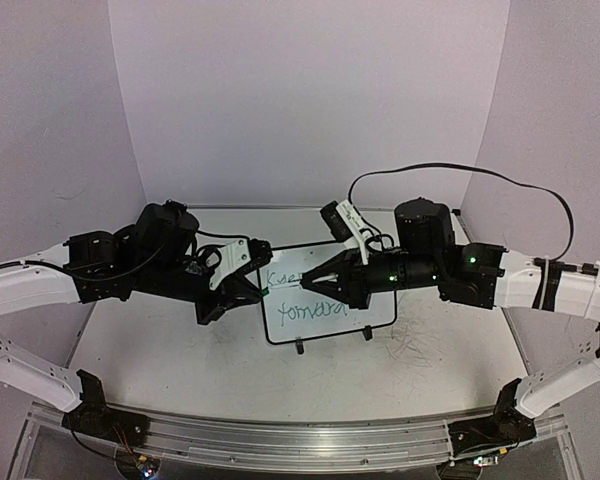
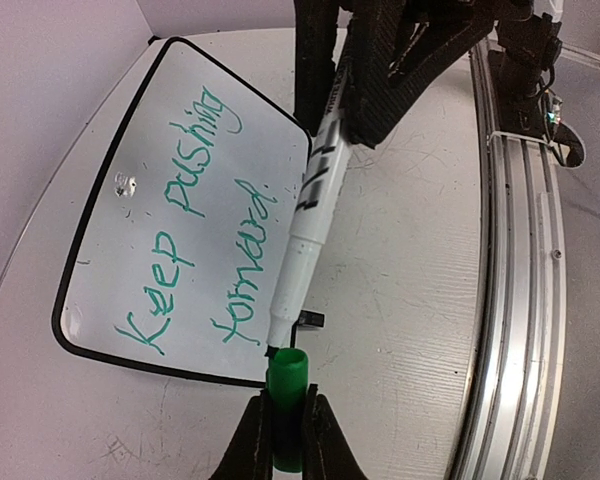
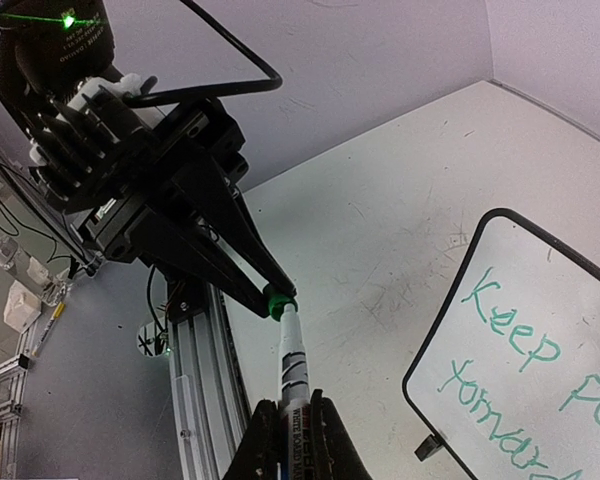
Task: Write a sentence on the whiteboard
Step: Insert the whiteboard marker without the cap into the pen cap.
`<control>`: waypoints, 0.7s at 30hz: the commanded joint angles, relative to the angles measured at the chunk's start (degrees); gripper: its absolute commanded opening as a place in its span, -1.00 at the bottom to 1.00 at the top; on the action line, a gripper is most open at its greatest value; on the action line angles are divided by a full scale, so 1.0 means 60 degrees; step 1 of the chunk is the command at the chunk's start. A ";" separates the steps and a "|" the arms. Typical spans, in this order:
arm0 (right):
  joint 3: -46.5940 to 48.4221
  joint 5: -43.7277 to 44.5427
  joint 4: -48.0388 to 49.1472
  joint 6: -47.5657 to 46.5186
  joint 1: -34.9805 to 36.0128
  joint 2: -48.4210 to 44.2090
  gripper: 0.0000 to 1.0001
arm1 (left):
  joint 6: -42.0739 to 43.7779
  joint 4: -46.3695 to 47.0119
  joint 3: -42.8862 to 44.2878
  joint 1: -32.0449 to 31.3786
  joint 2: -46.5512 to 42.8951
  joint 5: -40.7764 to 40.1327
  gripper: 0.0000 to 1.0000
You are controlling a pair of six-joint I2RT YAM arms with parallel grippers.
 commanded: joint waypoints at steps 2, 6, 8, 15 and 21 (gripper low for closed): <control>0.0083 -0.0303 0.0041 -0.0133 0.0016 -0.0197 -1.00 | 0.0090 0.0313 0.0381 -0.0070 -0.0019 -0.0065 -1.00; -0.0010 -0.0359 0.0065 -0.0115 0.0011 -0.0264 -1.00 | 0.0088 0.0285 0.0391 -0.0070 0.0001 -0.0073 -1.00; -0.0060 -0.0346 0.0062 -0.0110 0.0014 -0.0308 -1.00 | 0.0111 0.0263 0.0417 -0.0070 0.0009 -0.0088 -1.00; -0.0067 -0.0360 0.0077 -0.0020 0.0014 -0.0157 -1.00 | 0.0170 0.0179 0.0504 -0.0119 0.0002 0.0025 -1.00; 0.0382 -0.1105 0.0042 0.0124 0.0005 0.0590 -1.00 | 0.0826 -0.0331 0.1168 -0.0330 0.0321 0.0515 -1.00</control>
